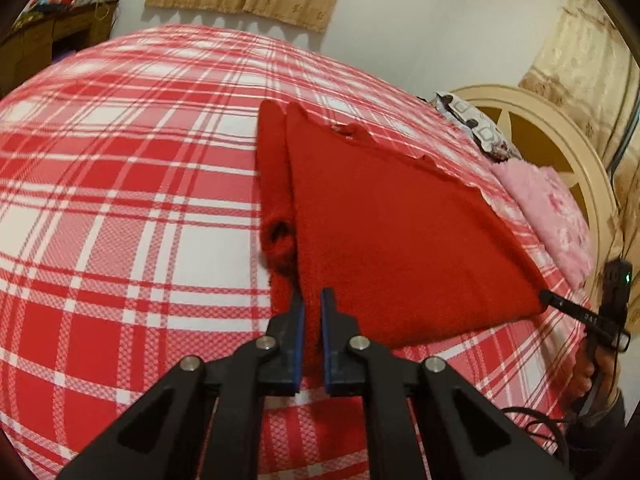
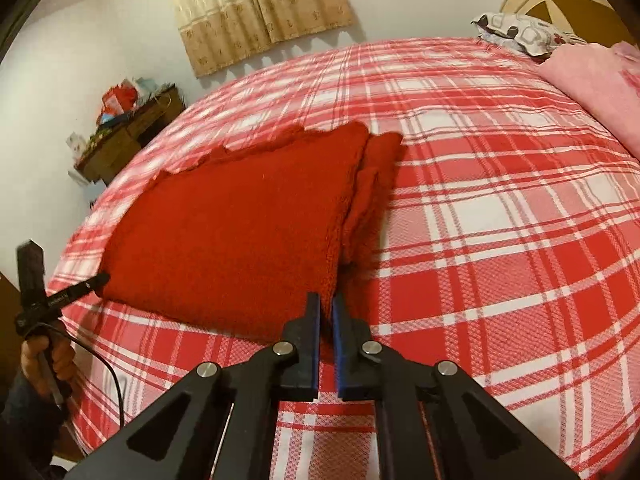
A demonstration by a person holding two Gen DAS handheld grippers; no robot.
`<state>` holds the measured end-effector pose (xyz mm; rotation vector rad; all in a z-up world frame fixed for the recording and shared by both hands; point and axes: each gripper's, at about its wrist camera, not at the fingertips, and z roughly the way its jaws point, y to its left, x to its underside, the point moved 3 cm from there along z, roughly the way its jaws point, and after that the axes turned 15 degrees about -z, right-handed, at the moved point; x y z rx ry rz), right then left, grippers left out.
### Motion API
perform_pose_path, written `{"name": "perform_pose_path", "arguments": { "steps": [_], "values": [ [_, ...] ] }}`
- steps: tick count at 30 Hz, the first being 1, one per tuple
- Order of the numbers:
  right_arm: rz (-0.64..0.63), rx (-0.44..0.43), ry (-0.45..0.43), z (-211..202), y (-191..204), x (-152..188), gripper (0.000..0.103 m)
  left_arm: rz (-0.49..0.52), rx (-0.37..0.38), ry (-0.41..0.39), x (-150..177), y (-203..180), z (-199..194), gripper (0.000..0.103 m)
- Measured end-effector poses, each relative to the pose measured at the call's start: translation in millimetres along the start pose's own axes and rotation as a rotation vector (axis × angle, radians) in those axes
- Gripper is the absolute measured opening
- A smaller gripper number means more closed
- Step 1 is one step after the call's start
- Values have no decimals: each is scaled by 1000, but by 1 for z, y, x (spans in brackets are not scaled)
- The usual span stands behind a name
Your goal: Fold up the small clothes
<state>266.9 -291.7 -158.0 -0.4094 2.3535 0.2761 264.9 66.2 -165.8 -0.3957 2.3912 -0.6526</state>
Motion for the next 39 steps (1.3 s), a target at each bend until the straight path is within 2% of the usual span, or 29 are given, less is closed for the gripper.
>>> {"name": "perform_pose_path", "arguments": {
  "steps": [3,7,10,12,16,19,21,22,24,27,30,34,36,37,39],
  "values": [
    [10,-3,-30,-13,-2,-3,4,-7,10,-1,-4,-2,0,7],
    [12,14,21,-4,-3,6,4,4,19,-3,-4,-5,-3,7],
    [39,24,64,9,-10,18,4,2,-5,10,-1,1,0,7],
    [52,17,69,11,-12,21,4,-11,1,16,1,5,0,7],
    [2,49,100,8,-3,18,5,5,-4,8,1,4,-2,8],
    [-20,117,79,-4,0,9,16,8,-11,7,1,2,-3,11],
    [-43,159,44,-14,4,1,48,3,-26,-17,-1,0,-8,22],
    [-53,155,8,-19,9,-7,51,5,-27,-23,-1,0,-9,26],
    [-72,126,-24,-21,17,-19,51,21,-49,-51,-2,-2,-13,41],
    [-145,75,-48,-11,39,-38,51,40,-86,-86,-3,-3,-15,55],
    [-180,8,-22,17,51,-46,51,50,-165,-77,-3,1,-6,55],
    [-101,-7,89,58,35,-34,51,76,-216,-51,2,7,3,55],
    [-95,-23,72,56,31,-28,51,115,-234,-63,4,7,2,60],
    [-95,-23,96,55,31,-26,51,123,-239,-67,4,7,2,62],
    [-103,14,114,51,35,-27,51,123,-242,-74,4,9,2,67]
  ]
}}
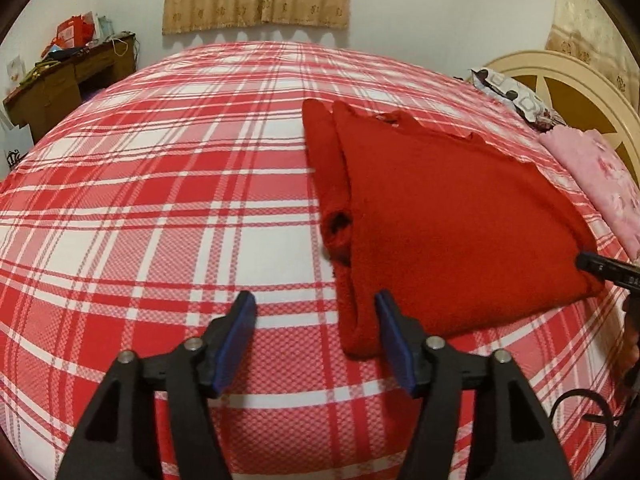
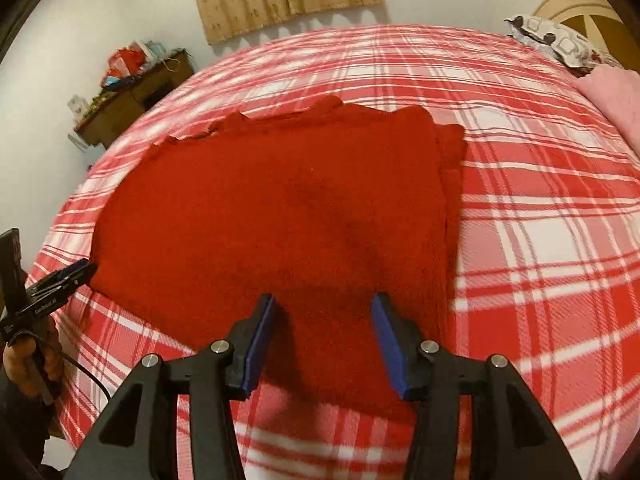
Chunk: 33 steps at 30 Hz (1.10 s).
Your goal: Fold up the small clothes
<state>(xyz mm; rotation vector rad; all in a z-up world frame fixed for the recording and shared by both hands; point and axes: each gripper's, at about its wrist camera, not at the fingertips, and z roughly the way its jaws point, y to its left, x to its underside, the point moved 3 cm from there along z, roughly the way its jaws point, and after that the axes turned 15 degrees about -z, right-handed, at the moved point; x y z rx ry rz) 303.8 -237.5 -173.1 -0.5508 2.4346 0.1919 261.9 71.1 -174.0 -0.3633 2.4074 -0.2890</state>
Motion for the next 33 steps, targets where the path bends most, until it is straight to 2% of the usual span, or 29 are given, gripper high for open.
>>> {"name": "perform_pose_path", "arguments": {
  "steps": [3,7,10,12,16,24,28,30,33],
  "values": [
    [-71,44,-6,-1,19,-17,51,-4,-1,-5,1,0,-1,68],
    [-138,-9,-52,14,56,-53,51,3,-8,-14,4,0,-2,69],
    [-161,-56,-41,36,82,-66,51,1,-6,-17,3,0,-2,70],
    [-133,-89,-16,51,90,-66,52,3,-6,-24,5,-1,-2,70],
    [-136,-54,-35,55,99,-58,58,-1,5,-23,4,0,-2,71],
    [-260,33,-28,33,117,-44,58,-4,49,-6,3,4,-14,72],
    [-350,21,-58,24,140,-43,58,-5,83,-56,-9,19,-35,72],
    [-420,14,-82,21,160,-41,58,-20,95,-74,-20,30,-41,83],
    [-484,-14,-84,22,181,-40,58,-50,107,-103,-37,44,-43,86]
  ]
}}
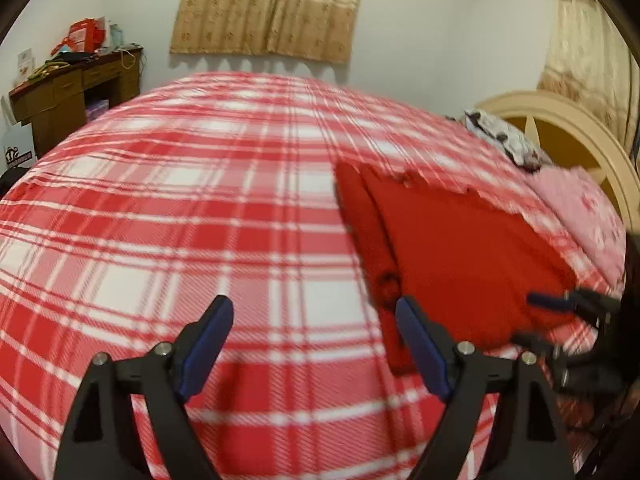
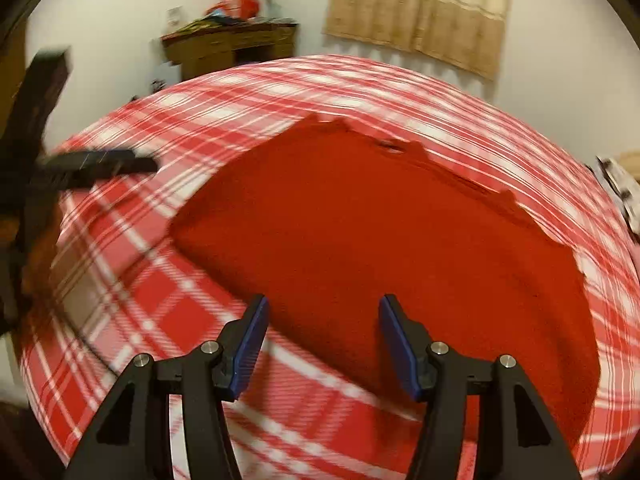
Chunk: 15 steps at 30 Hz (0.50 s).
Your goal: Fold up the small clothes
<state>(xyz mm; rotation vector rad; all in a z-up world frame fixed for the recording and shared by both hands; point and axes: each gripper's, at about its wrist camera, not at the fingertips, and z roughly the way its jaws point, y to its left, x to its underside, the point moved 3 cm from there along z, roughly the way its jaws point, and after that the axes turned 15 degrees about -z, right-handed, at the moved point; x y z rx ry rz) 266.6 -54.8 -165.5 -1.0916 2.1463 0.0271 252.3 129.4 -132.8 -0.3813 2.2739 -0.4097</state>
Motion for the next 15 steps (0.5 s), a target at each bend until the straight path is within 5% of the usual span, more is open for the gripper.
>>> {"name": "perform_pose_path", "arguments": {
  "steps": [7,15],
  "values": [
    [-109,-30,13,14,38,-15,58,-110,134,77,-24,9,25,86],
    [-204,20,18,29,65,-31,58,-116,239,175,-39,-22,65,86]
  ]
}}
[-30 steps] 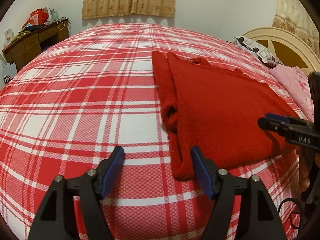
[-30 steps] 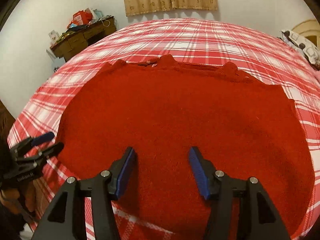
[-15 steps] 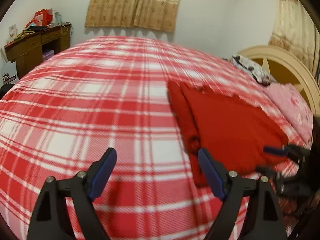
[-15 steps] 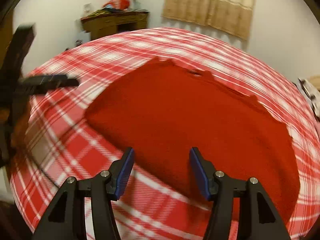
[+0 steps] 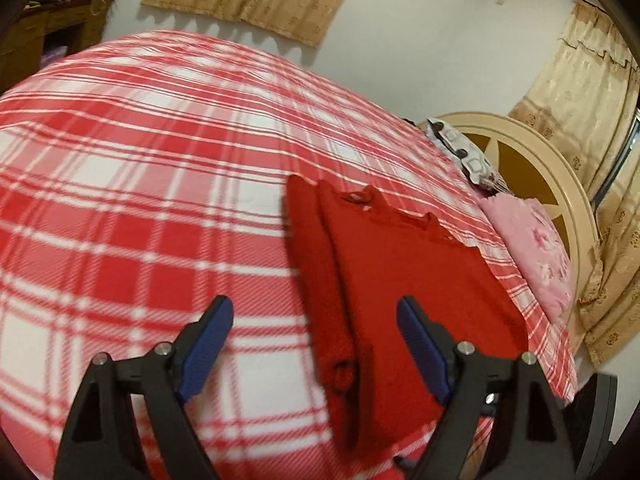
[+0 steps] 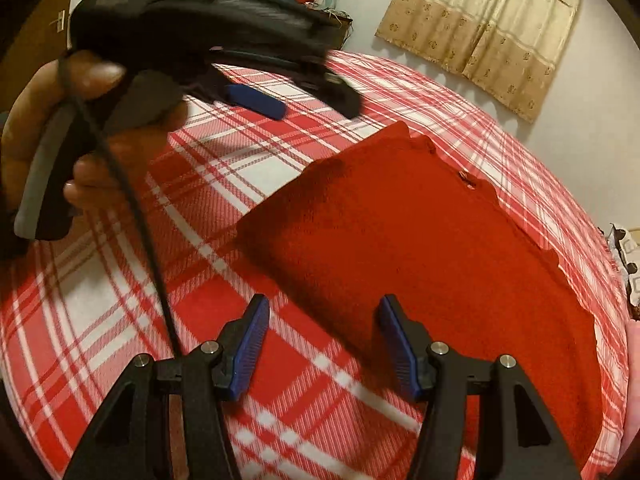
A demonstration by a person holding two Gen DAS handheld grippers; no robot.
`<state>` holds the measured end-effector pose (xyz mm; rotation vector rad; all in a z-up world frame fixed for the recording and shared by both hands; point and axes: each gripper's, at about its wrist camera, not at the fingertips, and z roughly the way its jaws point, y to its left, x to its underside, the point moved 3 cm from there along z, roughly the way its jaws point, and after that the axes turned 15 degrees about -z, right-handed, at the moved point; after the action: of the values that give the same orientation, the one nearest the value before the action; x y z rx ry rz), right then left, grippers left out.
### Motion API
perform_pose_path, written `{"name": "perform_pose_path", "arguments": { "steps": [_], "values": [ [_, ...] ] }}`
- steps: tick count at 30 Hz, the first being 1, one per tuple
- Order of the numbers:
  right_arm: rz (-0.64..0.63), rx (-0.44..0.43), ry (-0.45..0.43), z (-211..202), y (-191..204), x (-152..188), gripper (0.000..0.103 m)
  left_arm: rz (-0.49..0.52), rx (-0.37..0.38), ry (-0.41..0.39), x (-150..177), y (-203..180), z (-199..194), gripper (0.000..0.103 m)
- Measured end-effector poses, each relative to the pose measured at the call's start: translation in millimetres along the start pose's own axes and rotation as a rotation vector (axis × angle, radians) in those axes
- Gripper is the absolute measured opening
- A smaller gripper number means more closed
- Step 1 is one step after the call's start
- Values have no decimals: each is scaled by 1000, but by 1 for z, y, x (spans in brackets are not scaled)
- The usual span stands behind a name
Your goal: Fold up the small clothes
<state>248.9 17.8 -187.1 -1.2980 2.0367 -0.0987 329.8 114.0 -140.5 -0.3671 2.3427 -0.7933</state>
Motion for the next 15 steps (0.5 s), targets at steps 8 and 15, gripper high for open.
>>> {"name": "perform_pose_path", "arguments": {
  "steps": [8,15],
  "values": [
    [21,24,-4,10,-5,-10,58,-6,25,57,-13,-14,34,86],
    [-10,39,-10,18,1,-24,58,-38,30,106,-18,-11,51,85]
  ]
}}
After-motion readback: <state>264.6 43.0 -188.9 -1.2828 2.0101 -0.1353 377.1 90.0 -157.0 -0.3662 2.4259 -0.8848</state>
